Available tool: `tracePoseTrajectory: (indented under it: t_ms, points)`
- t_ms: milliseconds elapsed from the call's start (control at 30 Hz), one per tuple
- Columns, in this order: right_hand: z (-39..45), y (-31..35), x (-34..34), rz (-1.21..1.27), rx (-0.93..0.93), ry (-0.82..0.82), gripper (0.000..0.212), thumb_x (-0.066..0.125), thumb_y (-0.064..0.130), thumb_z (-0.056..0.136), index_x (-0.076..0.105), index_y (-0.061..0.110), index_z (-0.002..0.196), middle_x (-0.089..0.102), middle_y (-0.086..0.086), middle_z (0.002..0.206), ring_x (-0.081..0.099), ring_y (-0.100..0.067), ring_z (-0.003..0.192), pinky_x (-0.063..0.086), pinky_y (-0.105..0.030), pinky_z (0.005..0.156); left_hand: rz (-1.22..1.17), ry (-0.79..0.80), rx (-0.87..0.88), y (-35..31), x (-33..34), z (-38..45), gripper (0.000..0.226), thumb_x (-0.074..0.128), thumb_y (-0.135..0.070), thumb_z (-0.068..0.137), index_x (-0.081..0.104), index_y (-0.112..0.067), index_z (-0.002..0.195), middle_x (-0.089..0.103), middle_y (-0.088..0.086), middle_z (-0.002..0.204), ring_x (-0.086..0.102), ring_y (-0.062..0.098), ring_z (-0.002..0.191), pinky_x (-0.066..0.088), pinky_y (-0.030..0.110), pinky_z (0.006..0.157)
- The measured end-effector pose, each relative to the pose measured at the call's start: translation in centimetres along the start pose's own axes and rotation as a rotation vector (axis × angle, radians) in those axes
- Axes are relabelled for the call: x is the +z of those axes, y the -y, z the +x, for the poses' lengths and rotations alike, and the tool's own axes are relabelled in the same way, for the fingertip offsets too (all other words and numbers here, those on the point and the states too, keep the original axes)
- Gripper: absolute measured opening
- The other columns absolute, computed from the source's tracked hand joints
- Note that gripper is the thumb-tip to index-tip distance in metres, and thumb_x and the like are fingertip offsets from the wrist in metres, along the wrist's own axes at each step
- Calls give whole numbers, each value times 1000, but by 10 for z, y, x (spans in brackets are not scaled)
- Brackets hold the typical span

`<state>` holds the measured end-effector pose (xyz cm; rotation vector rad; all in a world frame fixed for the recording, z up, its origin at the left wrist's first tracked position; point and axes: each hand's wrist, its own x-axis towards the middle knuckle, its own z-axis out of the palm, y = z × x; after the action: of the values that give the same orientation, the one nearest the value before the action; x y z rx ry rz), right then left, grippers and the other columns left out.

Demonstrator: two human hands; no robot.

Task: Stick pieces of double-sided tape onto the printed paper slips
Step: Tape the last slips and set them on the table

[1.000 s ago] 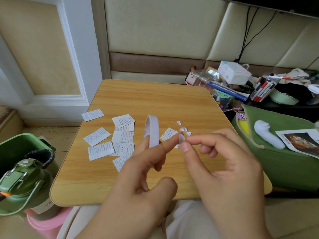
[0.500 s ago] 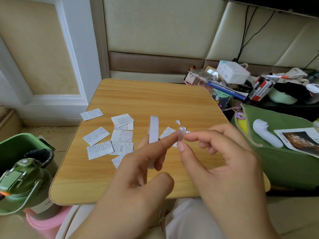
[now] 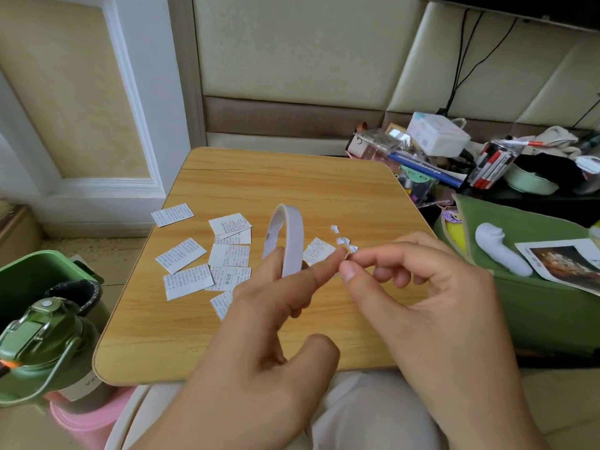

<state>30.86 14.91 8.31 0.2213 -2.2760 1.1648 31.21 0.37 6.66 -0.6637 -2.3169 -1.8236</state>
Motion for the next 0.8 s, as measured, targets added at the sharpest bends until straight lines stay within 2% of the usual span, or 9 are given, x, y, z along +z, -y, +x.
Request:
tracePoseTrajectory:
  t_ms: [200, 333, 433, 533, 667, 800]
  points:
    - [-1, -1, -1, 0, 0, 19, 10, 60, 42, 71, 67, 36, 68, 56, 7, 71, 50, -11, 70, 36, -7, 63, 3, -6, -4, -1, -1, -1, 61, 46, -37, 58, 57, -56, 115, 43, -21, 81, 44, 5, 81, 34, 5, 61]
    - [-1, -1, -1, 17, -6, 18, 10, 60, 40, 72, 67, 35, 67, 56, 6, 71, 50, -11, 70, 37, -8, 63, -35, -1, -7, -2, -2, -1, 59, 47, -36, 57, 60, -56, 112, 44, -19, 80, 44, -2, 70, 31, 6, 53]
    - [-1, -1, -1, 36, 7, 28, 10, 60, 39, 72, 67, 33, 67, 56, 6, 71, 50, -11, 70, 37, -8, 63, -67, 5, -15, -2, -3, -1, 58, 48, -36, 56, 62, -55, 109, 43, -15, 80, 44, 3, 75, 31, 10, 54]
    - [-1, -2, -1, 100, 38, 47, 12, 61, 38, 71, 69, 30, 73, 55, 6, 71, 50, -13, 70, 38, -10, 64, -105, 17, -25, -2, -4, -1, 56, 49, -35, 57, 64, -54, 107, 41, -12, 78, 41, 7, 67, 30, 9, 53]
    - [-1, -3, -1, 191, 76, 94, 14, 61, 38, 71, 70, 28, 75, 58, 2, 71, 49, -14, 69, 39, -16, 65, -243, 38, -56, -1, -5, -1, 55, 52, -32, 55, 68, -48, 106, 42, -13, 75, 42, 0, 71, 33, 2, 64]
    - [-1, -3, -2, 247, 108, 118, 16, 60, 39, 72, 70, 28, 77, 63, 0, 76, 52, -16, 71, 42, -25, 67, -401, 72, -83, 0, -7, 1, 53, 56, -30, 49, 73, -43, 98, 43, -13, 70, 42, 2, 71, 35, 6, 63]
